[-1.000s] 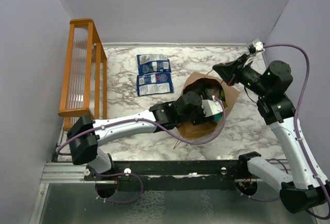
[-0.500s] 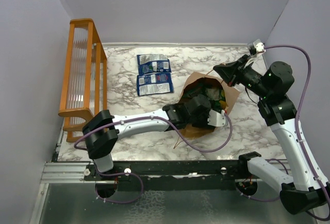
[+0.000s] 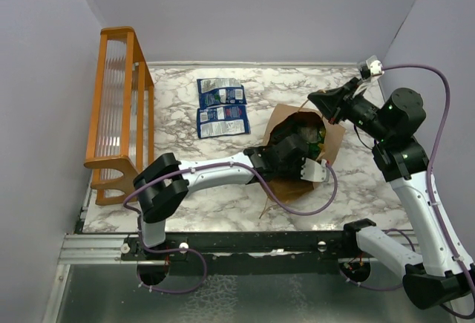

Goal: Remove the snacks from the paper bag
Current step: Take out the snack from the paper bag, then place the snack at the center of the board.

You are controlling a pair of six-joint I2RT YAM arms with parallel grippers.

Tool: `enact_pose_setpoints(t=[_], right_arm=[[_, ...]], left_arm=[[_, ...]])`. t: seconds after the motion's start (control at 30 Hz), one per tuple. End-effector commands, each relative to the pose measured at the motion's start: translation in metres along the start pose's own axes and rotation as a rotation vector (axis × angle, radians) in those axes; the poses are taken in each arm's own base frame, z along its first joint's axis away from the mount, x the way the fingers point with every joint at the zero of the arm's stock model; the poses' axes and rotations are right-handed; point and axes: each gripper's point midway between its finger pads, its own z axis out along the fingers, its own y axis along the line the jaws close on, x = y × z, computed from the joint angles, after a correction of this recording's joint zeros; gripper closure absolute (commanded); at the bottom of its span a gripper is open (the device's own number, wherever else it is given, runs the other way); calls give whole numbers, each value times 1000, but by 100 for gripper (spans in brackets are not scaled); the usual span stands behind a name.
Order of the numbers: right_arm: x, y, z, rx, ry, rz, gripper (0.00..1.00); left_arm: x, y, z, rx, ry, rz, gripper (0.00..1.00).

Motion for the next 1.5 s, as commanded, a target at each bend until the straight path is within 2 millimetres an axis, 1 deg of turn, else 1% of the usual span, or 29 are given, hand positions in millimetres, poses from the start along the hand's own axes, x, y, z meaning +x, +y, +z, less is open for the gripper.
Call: enact_pose_setpoints(t=[0.0,0.07,0.13,0.23,0.3,0.43,0.53,0.7,0.9,1.03,1.13,1.37,1.47], right_arm=[[-22,4,-7,10,-56,-40,99],[-22,4,-7,10,-57,-43,99],[-22,3,-7,14,-57,-44,99],[-21,2,-8,20,-57,-45,99],[-21,2,-8,23,-57,-46,99],[-20,1,-9,27,-57,-47,99],[-20,2,-9,27,-57,-48,99],[-18,1,-9,28,-54,-47,99],[-19,1,-9,29,-56,-49,99],[-17,1,-9,30,-54,-48,99],[-18,1,-9,28,-54,-49,99],[-18,0,-8,33,-55,-49,99],[-18,0,-8,31,-55,-51,99]], left_arm=[[-7,13,-6,-41,-18,1,68],[-3,11,-10,-51,-16,-3,79],[-5,15,-18,-71,-26,-18,91],[-13,21,-33,-104,-66,-47,100],[-19,26,-48,-134,-99,-77,100],[-25,35,-71,-185,-132,-144,100],[-29,46,-91,-256,-162,-231,100],[-41,67,-135,-376,-265,-371,100],[-59,97,-202,-524,-410,-528,100],[-74,114,-245,-575,-495,-630,100],[-81,121,-269,-583,-517,-662,100],[-86,130,-329,-633,-613,-721,100],[-75,135,-350,-697,-601,-758,100]])
